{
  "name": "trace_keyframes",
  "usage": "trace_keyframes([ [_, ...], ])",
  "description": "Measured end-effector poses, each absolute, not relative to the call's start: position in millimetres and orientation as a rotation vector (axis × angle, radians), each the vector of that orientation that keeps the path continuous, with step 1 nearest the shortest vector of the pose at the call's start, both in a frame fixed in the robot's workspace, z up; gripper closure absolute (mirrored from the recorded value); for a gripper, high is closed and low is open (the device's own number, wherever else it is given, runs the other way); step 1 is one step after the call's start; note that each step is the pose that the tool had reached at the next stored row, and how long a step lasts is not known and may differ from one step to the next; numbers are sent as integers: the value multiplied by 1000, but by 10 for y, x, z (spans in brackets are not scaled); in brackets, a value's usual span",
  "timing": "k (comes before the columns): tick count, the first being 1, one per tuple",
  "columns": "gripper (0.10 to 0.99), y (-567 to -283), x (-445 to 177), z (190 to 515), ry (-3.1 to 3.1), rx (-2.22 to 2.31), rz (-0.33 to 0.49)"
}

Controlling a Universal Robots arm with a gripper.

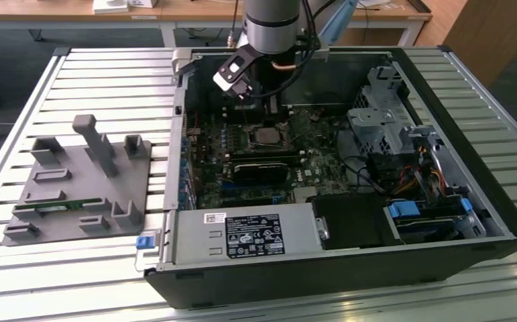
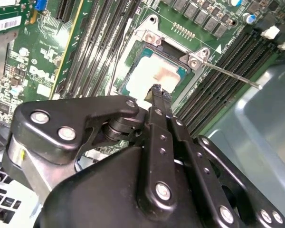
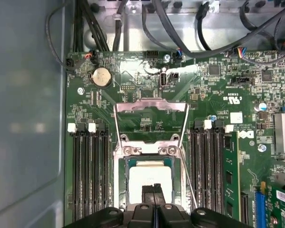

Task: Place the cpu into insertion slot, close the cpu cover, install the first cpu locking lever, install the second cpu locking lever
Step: 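Close the cpu cover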

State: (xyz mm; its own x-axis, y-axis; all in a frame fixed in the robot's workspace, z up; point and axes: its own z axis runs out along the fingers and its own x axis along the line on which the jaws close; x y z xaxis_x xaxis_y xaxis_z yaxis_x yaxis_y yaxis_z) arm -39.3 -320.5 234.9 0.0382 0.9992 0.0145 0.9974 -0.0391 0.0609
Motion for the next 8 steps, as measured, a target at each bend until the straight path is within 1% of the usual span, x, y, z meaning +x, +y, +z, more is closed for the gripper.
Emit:
trace_keyframes([
  [8,980,-3205,-391,2496,2156,2242,75],
])
